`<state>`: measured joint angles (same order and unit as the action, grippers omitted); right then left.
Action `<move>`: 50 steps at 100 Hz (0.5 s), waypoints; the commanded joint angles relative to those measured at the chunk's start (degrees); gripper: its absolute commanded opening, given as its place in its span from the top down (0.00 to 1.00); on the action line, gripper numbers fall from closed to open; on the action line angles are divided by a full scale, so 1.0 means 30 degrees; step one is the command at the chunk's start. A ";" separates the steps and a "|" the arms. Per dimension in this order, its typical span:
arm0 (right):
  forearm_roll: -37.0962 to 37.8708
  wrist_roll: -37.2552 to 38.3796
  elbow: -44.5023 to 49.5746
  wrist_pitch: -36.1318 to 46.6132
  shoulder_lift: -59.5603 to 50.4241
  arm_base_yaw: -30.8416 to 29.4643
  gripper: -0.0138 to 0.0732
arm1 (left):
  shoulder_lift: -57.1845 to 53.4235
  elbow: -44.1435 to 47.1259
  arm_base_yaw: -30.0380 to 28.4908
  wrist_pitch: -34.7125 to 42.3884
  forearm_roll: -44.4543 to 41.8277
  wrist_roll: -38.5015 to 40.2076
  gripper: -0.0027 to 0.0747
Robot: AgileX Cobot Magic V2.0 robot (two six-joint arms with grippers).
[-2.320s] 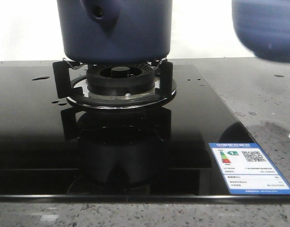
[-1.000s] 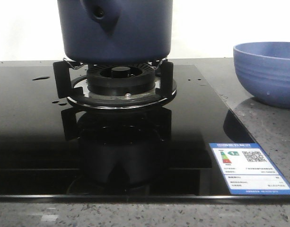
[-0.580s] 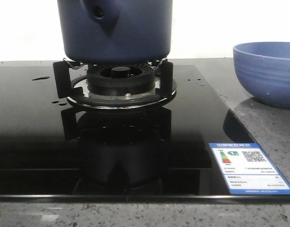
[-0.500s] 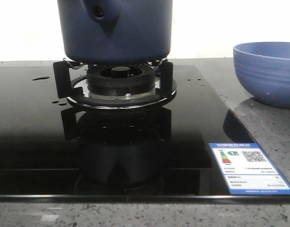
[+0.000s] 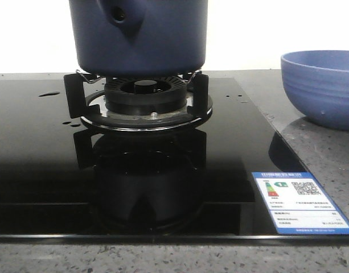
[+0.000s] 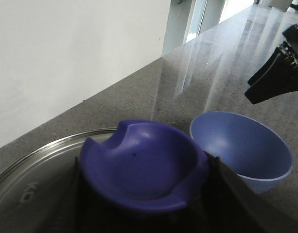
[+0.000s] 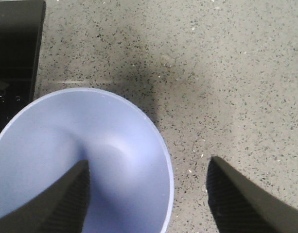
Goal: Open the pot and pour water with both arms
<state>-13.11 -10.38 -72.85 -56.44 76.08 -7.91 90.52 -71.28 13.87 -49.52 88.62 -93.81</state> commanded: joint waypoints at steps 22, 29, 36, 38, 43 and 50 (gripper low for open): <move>-0.0283 -0.0087 -0.0620 0.0608 -0.0646 -0.0125 0.32 | -0.0750 -0.0763 0.0149 -0.0500 0.1016 -0.0083 0.53; -0.0283 -0.0087 -0.0620 0.0608 -0.0646 -0.0125 0.32 | -0.0750 -0.0763 0.0149 -0.0634 0.0798 -0.0083 0.51; -0.0283 -0.0087 -0.0620 0.0608 -0.0646 -0.0125 0.32 | -0.0750 -0.0763 0.0149 -0.0792 0.0770 -0.0083 0.44; -0.0283 -0.0087 -0.0620 0.0608 -0.0646 -0.0125 0.32 | -0.0750 -0.0763 0.0149 -0.0791 0.0770 -0.0083 0.41; -0.0283 -0.0087 -0.0620 0.0608 -0.0646 -0.0125 0.32 | -0.0750 -0.0763 0.0149 -0.0791 0.0770 -0.0083 0.33; -0.0283 -0.0087 -0.0620 0.0608 -0.0646 -0.0125 0.32 | -0.0750 -0.0763 0.0149 -0.0791 0.0770 -0.0083 0.24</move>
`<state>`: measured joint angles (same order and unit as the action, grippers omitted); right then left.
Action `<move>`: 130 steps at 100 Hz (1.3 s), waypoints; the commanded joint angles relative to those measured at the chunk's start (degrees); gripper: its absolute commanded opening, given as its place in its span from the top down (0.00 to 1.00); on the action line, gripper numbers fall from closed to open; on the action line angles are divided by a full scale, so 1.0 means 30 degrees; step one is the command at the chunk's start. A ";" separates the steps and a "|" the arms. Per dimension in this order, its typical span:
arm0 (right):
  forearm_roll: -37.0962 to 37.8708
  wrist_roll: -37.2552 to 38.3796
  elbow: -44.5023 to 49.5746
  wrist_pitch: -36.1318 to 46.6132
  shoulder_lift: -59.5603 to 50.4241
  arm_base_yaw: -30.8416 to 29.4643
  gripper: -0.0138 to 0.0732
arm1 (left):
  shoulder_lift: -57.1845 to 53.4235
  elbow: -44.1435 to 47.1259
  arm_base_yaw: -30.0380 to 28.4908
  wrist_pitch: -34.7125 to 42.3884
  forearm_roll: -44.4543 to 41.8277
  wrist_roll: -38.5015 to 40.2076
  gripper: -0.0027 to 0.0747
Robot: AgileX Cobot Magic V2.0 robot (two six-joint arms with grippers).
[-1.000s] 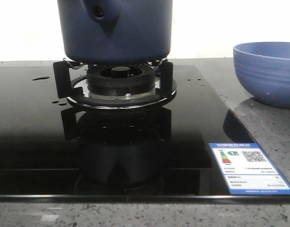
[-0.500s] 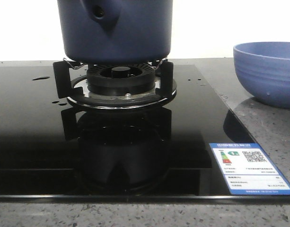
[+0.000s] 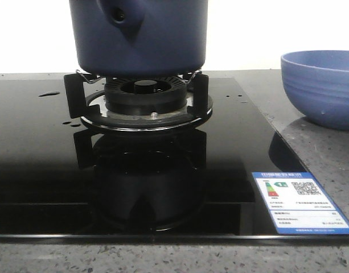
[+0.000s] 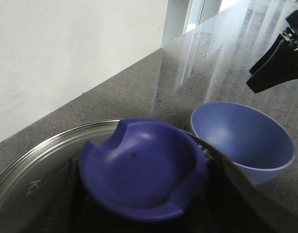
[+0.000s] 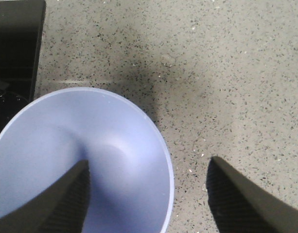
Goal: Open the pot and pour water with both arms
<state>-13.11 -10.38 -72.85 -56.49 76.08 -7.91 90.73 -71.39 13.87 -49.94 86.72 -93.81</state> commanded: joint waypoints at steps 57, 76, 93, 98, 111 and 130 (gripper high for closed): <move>-0.4236 -0.1390 -0.0549 0.2344 -0.1855 -0.0125 0.49 | -0.5589 -0.0835 -0.3733 -0.0630 0.1729 0.1313 0.44; -0.9310 -0.5133 0.0826 0.5275 -0.3352 0.0067 0.92 | -0.7023 -0.0835 -0.6064 -0.0669 -0.0500 0.4400 0.99; -1.1615 -0.9154 0.3740 0.9014 -0.5130 0.1329 0.91 | -0.8639 0.0552 -0.6917 0.1208 -0.2025 0.5864 0.99; -1.2110 -1.0108 0.4849 1.0427 -0.5836 0.1839 0.91 | -0.9499 0.1566 -0.6950 0.2964 -0.2025 0.5864 0.99; -1.2787 -1.1755 0.7874 1.3705 -0.8056 0.3034 0.91 | -1.2199 0.4890 -0.6616 0.7347 -0.2025 0.5603 0.99; -1.2787 -1.2688 1.2766 1.6607 -1.1608 0.3936 0.91 | -1.6402 1.0424 -0.4734 1.1489 -0.0537 0.2174 0.99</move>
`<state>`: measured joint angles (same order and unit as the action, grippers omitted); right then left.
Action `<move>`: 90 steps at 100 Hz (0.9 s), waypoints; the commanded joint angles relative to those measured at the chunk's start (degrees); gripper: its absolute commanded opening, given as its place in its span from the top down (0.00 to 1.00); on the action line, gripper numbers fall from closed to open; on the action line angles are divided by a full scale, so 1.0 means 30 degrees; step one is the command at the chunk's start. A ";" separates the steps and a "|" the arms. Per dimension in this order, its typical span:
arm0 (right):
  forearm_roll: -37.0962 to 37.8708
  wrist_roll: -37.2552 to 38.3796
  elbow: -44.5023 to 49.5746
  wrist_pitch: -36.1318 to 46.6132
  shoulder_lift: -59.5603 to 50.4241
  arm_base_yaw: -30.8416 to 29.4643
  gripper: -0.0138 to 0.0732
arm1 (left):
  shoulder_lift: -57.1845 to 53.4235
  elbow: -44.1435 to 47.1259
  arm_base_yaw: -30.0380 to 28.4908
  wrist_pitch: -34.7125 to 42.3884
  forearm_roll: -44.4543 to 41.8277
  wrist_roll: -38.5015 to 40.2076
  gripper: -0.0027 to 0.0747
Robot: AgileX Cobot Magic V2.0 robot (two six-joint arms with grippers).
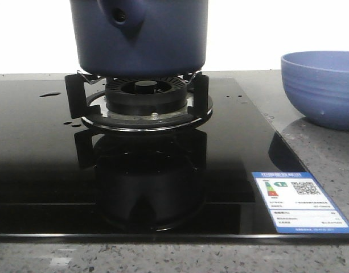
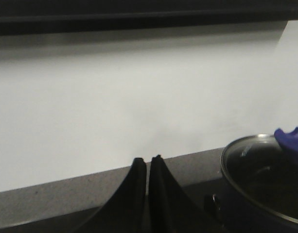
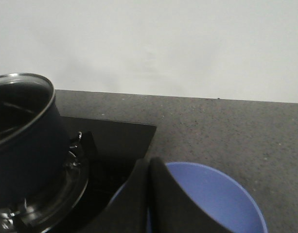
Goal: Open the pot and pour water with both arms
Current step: 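Lower the glass lid back onto the pot with the left gripper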
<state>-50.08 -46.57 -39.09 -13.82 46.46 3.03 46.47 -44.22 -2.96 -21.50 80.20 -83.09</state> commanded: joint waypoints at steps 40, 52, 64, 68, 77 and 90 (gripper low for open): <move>-0.0588 -0.0626 0.7639 0.3660 -0.8643 0.0714 0.91 | -0.8153 0.8200 0.1622 0.3435 0.5139 -0.2304 0.99; -0.0634 -0.0626 0.7670 0.3500 -0.8957 0.0714 0.91 | -0.8654 0.8387 0.1622 0.3166 0.6892 -0.2304 0.99; -0.0634 -0.0626 0.7670 0.3500 -0.8957 0.0714 0.91 | -0.8616 0.8387 0.1622 0.3088 0.7068 -0.2304 0.99; -0.0634 -0.0626 0.7670 0.3500 -0.8957 0.0714 0.91 | -0.8616 0.8387 0.1622 0.3088 0.7068 -0.2304 0.99; -0.0634 -0.0626 0.7670 0.3500 -0.8957 0.0714 0.91 | -0.8616 0.8387 0.1622 0.3088 0.7068 -0.2304 0.99; -0.0634 -0.0626 0.7670 0.3500 -0.8957 0.0714 0.91 | -0.8616 0.8387 0.1622 0.3088 0.7068 -0.2304 0.99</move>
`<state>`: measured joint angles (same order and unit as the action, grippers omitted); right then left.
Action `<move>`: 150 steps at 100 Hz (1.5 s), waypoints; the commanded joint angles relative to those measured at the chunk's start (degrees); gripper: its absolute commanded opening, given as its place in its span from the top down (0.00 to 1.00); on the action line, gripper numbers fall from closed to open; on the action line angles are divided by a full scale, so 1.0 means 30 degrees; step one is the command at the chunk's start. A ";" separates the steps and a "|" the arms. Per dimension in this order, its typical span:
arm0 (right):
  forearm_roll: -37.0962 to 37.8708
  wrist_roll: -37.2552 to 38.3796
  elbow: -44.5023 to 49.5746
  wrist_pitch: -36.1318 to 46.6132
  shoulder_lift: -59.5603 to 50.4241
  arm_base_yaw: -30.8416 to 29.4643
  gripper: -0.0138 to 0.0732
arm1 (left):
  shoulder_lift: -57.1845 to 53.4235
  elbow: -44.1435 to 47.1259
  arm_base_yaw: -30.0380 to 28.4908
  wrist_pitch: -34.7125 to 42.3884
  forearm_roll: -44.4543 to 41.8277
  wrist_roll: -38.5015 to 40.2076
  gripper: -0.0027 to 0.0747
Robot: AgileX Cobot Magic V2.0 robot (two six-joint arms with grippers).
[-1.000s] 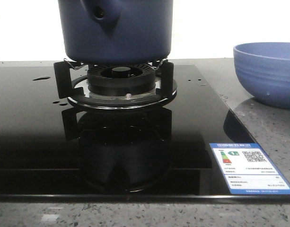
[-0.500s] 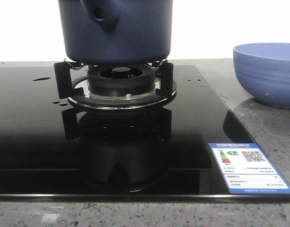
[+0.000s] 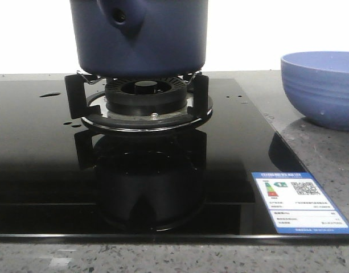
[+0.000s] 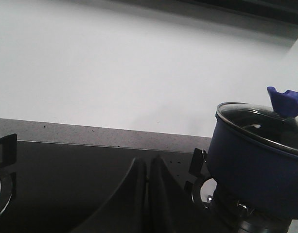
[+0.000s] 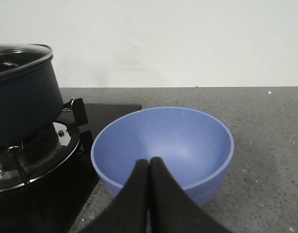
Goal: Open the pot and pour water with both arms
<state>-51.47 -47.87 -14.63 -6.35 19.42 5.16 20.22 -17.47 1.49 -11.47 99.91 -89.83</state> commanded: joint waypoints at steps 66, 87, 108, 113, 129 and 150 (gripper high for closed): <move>-0.0172 -0.0193 -0.0483 0.1010 0.0058 0.0002 0.91 | 0.0137 -0.0856 0.0138 0.0709 -1.0013 0.8481 0.99; -0.0172 -0.0193 -0.0483 0.1010 0.0058 0.0002 0.91 | 0.0137 -0.0131 0.0138 0.4006 -2.8808 2.8992 0.99; -0.0172 -0.0193 -0.0483 0.1010 0.0058 0.0002 0.91 | -0.2341 0.2929 0.0138 0.4849 -3.2577 3.2653 0.99; -0.0172 -0.0193 -0.0483 0.1010 0.0058 0.0002 0.91 | -0.3288 0.3713 0.0138 0.4849 -3.2663 3.2653 0.99; -0.0172 -0.0193 -0.0483 0.1010 0.0058 0.0002 0.91 | -0.5961 0.5878 0.0138 0.4726 -3.2943 3.2653 0.99; -0.0172 -0.0193 -0.0483 0.0964 0.0058 0.0002 0.91 | -0.7331 0.6506 0.0138 0.3086 -3.3129 3.2498 0.99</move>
<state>-51.69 -47.87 -14.63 -6.35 19.42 5.16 -0.23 0.07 1.58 -4.92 0.64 7.47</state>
